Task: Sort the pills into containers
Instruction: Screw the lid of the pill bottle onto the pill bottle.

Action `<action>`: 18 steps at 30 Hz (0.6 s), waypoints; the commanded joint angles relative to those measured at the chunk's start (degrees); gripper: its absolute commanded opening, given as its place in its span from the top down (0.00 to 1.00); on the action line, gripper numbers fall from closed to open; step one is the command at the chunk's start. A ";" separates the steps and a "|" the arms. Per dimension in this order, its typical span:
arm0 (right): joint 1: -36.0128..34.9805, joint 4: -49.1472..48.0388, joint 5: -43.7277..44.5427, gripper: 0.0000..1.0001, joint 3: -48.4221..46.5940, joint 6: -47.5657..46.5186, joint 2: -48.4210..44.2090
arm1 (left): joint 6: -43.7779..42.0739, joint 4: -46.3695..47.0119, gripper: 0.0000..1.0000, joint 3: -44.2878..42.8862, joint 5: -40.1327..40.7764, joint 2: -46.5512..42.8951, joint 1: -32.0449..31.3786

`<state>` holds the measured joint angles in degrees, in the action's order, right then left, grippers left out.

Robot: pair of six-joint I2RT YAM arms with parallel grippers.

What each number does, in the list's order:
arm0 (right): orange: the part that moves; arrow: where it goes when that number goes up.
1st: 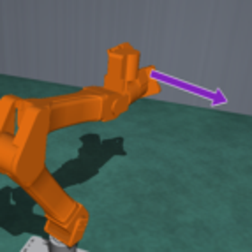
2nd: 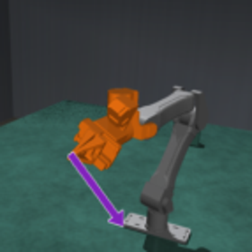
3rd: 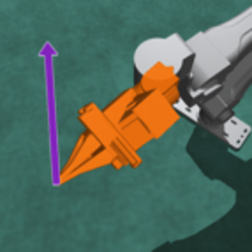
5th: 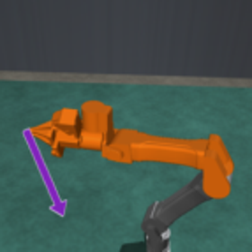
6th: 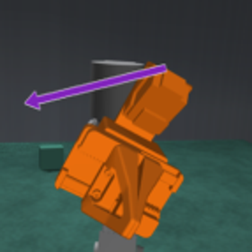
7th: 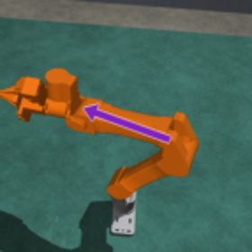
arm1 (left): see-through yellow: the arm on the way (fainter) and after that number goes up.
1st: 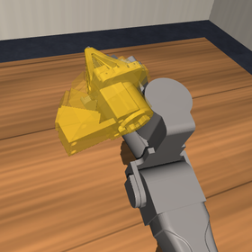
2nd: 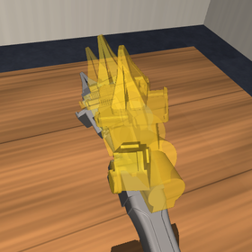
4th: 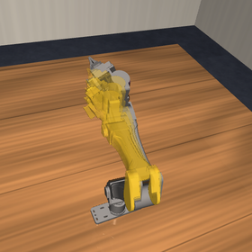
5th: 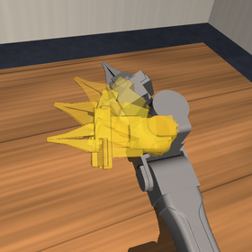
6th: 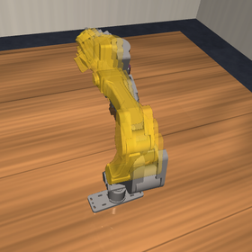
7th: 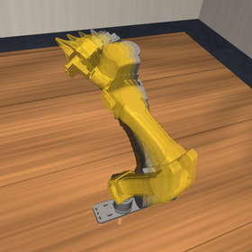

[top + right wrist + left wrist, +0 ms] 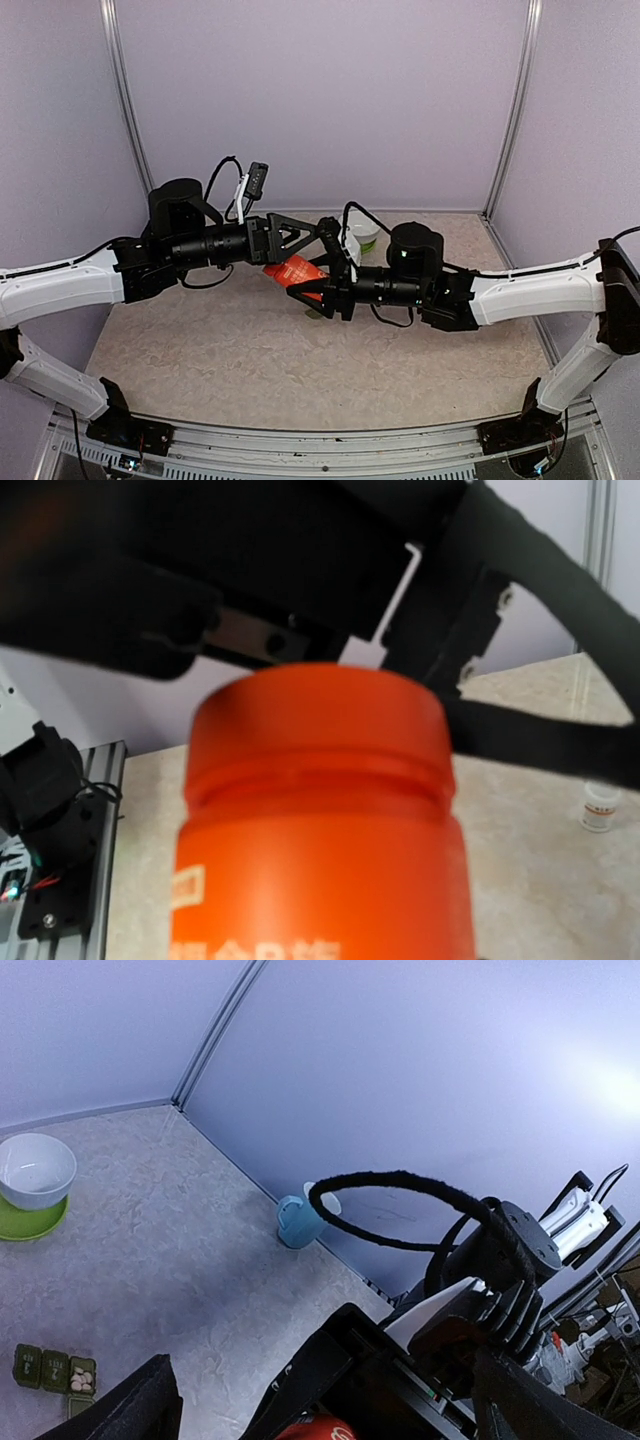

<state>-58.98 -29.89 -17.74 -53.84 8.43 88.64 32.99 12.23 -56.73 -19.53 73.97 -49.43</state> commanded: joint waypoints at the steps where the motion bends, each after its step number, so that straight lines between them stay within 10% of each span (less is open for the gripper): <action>1: -0.04 1.34 1.49 0.81 -0.37 -0.44 -1.33 | -0.55 0.44 0.01 -2.99 -3.41 -2.02 0.19; 18: 2.19 2.31 12.37 0.81 1.62 -4.08 -8.67 | -0.33 -1.94 0.01 -2.47 -6.21 -0.34 0.14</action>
<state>-57.19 -26.50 -7.84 -52.23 4.93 80.03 32.99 10.81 -57.71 -23.75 73.41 -48.80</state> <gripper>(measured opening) 0.520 0.988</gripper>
